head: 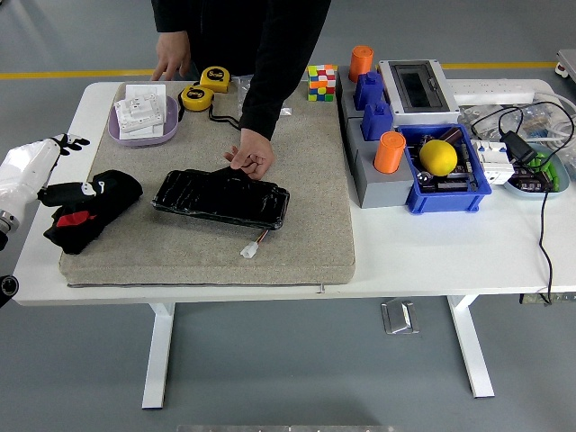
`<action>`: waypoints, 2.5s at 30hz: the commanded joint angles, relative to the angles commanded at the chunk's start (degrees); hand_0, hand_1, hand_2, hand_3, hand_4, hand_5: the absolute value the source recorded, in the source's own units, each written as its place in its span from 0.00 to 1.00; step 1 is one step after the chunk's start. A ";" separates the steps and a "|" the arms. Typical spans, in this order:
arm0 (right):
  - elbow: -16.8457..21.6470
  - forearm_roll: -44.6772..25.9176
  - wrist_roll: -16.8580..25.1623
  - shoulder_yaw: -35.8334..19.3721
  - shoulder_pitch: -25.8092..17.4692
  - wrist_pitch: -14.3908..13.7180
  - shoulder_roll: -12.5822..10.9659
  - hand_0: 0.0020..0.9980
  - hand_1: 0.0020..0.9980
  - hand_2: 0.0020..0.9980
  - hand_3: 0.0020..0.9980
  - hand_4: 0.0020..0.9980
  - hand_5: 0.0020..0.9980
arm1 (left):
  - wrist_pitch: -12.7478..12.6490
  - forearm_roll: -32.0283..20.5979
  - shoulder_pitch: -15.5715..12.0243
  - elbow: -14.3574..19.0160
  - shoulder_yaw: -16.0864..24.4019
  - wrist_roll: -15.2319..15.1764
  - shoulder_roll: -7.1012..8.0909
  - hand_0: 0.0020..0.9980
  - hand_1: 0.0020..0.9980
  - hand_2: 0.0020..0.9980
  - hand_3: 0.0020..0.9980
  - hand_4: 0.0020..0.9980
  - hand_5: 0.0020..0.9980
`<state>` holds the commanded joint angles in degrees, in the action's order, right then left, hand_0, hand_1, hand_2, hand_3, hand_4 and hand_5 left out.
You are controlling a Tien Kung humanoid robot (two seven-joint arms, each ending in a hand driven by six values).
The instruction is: Pick the rag up,wipe the panel,place it on the desk
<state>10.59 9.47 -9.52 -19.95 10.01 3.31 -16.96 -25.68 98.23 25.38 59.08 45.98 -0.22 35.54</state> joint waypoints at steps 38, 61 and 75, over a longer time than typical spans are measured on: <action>0.04 0.38 -0.09 -0.84 0.42 0.17 -1.08 0.79 0.70 0.72 0.67 1.00 0.50 | -2.37 -3.51 4.98 -15.84 -8.37 -0.23 -8.36 0.55 0.71 0.78 0.78 1.00 0.65; -0.06 0.55 -0.08 -1.29 0.45 0.08 -1.21 0.79 0.70 0.72 0.67 1.00 0.51 | -3.33 -5.49 5.14 -17.46 -9.59 0.06 -9.54 0.42 0.44 0.52 0.68 0.81 0.32; -0.09 0.64 -0.17 -0.89 0.58 0.01 -1.27 0.79 0.70 0.72 0.67 1.00 0.50 | -3.60 -4.34 4.97 -16.21 -9.76 0.43 -9.69 0.37 0.36 0.48 0.55 0.58 0.18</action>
<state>10.51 10.11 -9.70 -20.84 10.59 3.33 -18.24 -29.29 93.88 30.35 42.87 36.22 0.21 25.85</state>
